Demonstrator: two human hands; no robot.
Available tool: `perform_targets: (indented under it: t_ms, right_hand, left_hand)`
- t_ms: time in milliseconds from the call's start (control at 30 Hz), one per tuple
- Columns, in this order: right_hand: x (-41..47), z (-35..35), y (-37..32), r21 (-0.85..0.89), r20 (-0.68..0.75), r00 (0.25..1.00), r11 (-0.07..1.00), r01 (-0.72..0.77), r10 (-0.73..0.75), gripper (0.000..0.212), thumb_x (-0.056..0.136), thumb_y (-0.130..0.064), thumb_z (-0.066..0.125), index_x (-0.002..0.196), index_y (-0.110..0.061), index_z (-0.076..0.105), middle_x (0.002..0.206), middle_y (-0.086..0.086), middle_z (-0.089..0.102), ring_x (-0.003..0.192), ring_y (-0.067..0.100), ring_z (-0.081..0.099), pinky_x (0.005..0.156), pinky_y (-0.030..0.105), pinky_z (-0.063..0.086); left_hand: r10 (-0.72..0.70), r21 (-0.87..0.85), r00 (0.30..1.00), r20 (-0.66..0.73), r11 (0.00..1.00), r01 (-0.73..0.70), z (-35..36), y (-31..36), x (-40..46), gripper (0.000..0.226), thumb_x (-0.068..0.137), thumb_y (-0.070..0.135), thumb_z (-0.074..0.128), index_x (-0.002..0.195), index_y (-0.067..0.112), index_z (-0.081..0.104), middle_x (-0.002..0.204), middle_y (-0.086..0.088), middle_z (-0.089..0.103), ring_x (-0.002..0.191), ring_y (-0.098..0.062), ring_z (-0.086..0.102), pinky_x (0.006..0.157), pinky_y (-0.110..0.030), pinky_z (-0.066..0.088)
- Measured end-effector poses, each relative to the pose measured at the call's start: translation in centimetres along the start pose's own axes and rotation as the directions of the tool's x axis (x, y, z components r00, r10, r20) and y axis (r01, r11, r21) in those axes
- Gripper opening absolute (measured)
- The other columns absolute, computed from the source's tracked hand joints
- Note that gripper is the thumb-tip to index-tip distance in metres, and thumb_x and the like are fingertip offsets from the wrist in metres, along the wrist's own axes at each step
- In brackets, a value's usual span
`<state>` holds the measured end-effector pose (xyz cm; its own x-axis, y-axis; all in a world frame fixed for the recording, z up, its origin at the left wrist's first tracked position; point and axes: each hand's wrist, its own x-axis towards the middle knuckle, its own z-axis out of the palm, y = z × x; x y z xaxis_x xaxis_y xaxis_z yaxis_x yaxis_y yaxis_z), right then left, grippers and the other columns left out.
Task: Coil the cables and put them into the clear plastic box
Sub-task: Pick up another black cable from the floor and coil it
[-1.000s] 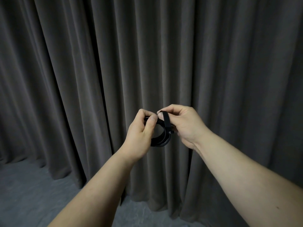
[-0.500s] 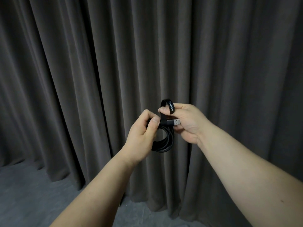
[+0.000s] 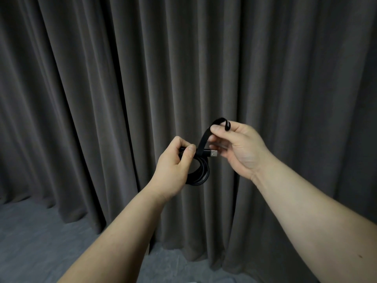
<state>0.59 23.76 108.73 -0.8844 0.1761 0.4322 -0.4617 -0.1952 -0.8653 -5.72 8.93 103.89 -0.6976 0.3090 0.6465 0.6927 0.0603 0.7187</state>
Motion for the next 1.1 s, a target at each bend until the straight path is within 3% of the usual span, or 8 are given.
perform_targets:
  t_ms: [200, 367, 500, 567, 667, 800, 933, 1100]
  right_hand:
    - [0.2, -0.3, -0.1, 0.021, -0.025, 0.999, 0.999, 0.040, -0.040, 0.027, 0.089, -0.011, 0.060, 0.064, -0.020, 0.065, 0.062, 0.000, 0.063, 0.062, 0.009, 0.062, 0.069, 0.028, 0.046]
    - [-0.7, -0.2, -0.2, -0.140, 0.245, 0.968, 0.987, 0.079, -0.043, 0.022, 0.079, -0.003, 0.058, 0.069, -0.013, 0.075, 0.072, 0.006, 0.070, 0.074, 0.012, 0.067, 0.073, 0.023, 0.052]
    - [-0.2, -0.5, 0.4, -0.097, 0.016, 0.999, 0.994, 0.043, -0.042, 0.026, 0.088, -0.011, 0.060, 0.067, -0.017, 0.072, 0.072, -0.004, 0.066, 0.072, 0.006, 0.059, 0.074, 0.027, 0.046]
    - [-0.2, -0.5, 0.8, -0.179, 0.018, 1.000, 0.984, 0.000, 0.004, 0.008, 0.087, -0.016, 0.064, 0.082, -0.019, 0.070, 0.076, -0.008, 0.065, 0.075, 0.006, 0.059, 0.078, 0.032, 0.045]
    - [-0.3, -0.4, 1.9, -0.287, 0.074, 0.991, 0.954, -0.086, 0.112, 0.021, 0.083, -0.013, 0.070, 0.104, -0.016, 0.067, 0.081, -0.007, 0.068, 0.076, 0.004, 0.063, 0.074, 0.026, 0.049]
    - [-0.2, -0.3, 2.2, -0.361, 0.052, 0.997, 0.932, -0.027, 0.049, 0.018, 0.078, -0.008, 0.075, 0.094, -0.014, 0.069, 0.071, -0.006, 0.069, 0.070, 0.005, 0.064, 0.067, 0.021, 0.050]
    - [-0.1, -0.4, 2.3, -0.526, 0.071, 0.997, 0.850, 0.038, 0.000, 0.021, 0.074, -0.009, 0.078, 0.092, -0.016, 0.071, 0.088, 0.009, 0.073, 0.085, 0.021, 0.069, 0.083, 0.034, 0.055]
    - [0.2, 0.1, 2.7, -0.681, 0.021, 0.997, 0.729, 0.071, -0.077, 0.012, 0.071, -0.011, 0.070, 0.076, -0.021, 0.067, 0.066, -0.005, 0.065, 0.065, 0.011, 0.060, 0.067, 0.031, 0.050]
  left_hand:
    - [-0.004, 0.010, 1.000, 0.014, 1.000, 0.004, 0.1, 0.1, 0.0, 0.019, 0.099, 0.025, 0.051, 0.080, 0.022, 0.050, 0.056, 0.016, 0.043, 0.054, -0.009, 0.036, 0.057, -0.027, 0.032]
    - [-0.043, 0.018, 0.997, -0.064, 0.999, 0.044, 0.2, 0.2, 0.5, 0.021, 0.099, 0.025, 0.051, 0.079, 0.019, 0.050, 0.060, 0.011, 0.047, 0.055, -0.009, 0.039, 0.056, -0.024, 0.035]
    - [-0.052, -0.023, 0.997, -0.063, 0.998, 0.051, 0.1, 0.0, 0.7, 0.023, 0.099, 0.031, 0.051, 0.076, 0.027, 0.050, 0.062, 0.008, 0.049, 0.058, -0.013, 0.041, 0.060, -0.032, 0.037]
    - [-0.048, -0.050, 0.998, -0.043, 0.998, 0.046, 0.1, 0.0, 0.6, 0.025, 0.096, 0.036, 0.051, 0.072, 0.034, 0.049, 0.056, 0.015, 0.046, 0.054, -0.011, 0.038, 0.059, -0.032, 0.034]
    - [-0.032, -0.055, 0.999, -0.028, 0.998, 0.031, 0.2, 0.1, 0.6, 0.023, 0.094, 0.039, 0.051, 0.073, 0.030, 0.049, 0.054, 0.014, 0.045, 0.055, -0.012, 0.039, 0.059, -0.036, 0.038]
    - [-0.060, -0.077, 0.997, -0.040, 0.995, 0.057, 0.6, 0.2, 0.6, 0.023, 0.089, 0.045, 0.050, 0.071, 0.032, 0.050, 0.053, 0.013, 0.046, 0.056, -0.012, 0.040, 0.059, -0.035, 0.037]
    - [-0.077, -0.137, 0.996, -0.046, 0.988, 0.070, 0.8, 0.2, 0.7, 0.025, 0.093, 0.040, 0.051, 0.075, 0.023, 0.048, 0.053, 0.016, 0.050, 0.056, -0.008, 0.043, 0.060, -0.030, 0.037]
    - [-0.044, -0.199, 0.999, 0.011, 0.979, 0.045, 1.2, 0.2, 0.8, 0.023, 0.087, 0.047, 0.051, 0.074, 0.029, 0.048, 0.050, 0.014, 0.046, 0.050, -0.007, 0.039, 0.059, -0.031, 0.034]
